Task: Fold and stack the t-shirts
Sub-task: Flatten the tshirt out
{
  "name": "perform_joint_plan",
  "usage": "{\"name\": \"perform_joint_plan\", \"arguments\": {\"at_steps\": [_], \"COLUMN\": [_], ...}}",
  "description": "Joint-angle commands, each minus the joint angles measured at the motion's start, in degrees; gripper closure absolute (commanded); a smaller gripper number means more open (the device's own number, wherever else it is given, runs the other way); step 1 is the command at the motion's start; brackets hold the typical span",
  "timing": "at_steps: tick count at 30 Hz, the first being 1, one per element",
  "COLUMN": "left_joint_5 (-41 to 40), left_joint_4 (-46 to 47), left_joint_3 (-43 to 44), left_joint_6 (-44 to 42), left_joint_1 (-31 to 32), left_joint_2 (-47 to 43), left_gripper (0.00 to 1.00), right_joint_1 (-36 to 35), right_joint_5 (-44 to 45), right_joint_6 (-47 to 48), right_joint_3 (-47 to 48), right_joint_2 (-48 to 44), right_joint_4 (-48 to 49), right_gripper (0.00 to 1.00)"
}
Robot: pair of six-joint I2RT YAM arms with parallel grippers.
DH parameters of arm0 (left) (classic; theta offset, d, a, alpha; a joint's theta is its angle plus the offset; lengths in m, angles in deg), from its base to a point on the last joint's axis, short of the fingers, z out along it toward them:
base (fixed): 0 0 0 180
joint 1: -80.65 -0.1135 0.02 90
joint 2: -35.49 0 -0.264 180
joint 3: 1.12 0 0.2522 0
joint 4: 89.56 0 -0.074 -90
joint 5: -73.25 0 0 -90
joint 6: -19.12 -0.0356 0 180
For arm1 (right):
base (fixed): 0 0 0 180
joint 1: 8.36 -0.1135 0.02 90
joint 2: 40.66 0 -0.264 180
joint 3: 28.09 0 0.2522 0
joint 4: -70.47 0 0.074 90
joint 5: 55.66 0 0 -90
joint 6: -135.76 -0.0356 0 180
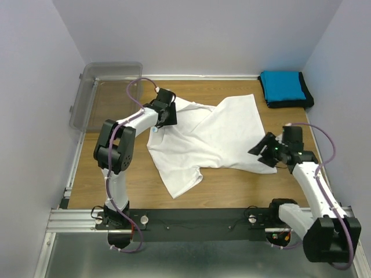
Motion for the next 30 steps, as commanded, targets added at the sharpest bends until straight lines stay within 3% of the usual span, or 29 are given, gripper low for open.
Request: {"name": "perform_joint_plan", "arguments": {"at_steps": [1,6,7,13,19,30], "left_joint_5": [-1.99,-6.74,-7.88,-13.25,-18.26,-20.20], "left_joint_4": [-2.06,-4.52,-4.96,-9.89,-14.63,-17.54], "left_joint_3": [1.40,-0.18,-0.62,-5.10,-10.29,-13.98], "left_joint_6": [1.38,3.14,3.23,3.58,5.33,7.09], "left_joint_1": [3.09,4.24,4.32,4.50,4.50,4.41], "left_joint_2": [-11.42,-22.75,-24.61,-37.10,-45.72,-49.42], "left_gripper": [0.34,0.34,0.34,0.34,0.34,0.34], "right_joint_1": [-15.76,-33.64,-38.89,-53.68,-62.74,-73.38], "right_joint_5": [-0.75,6.64,8.22,11.83,12.80,10.70], "right_joint_6": [2.54,5.44,5.88,11.58,15.45,15.73], "right_joint_3": [3.45,8.72,9.69,19.52,29.81,34.57], "right_joint_2": [2.24,11.89,13.75,31.68,46.70,56.66], "right_joint_4": [5.57,10.14,11.03,15.69,16.40,14.64], "right_gripper": [0.35,0.56,0.56,0.66,0.67,0.67]}}
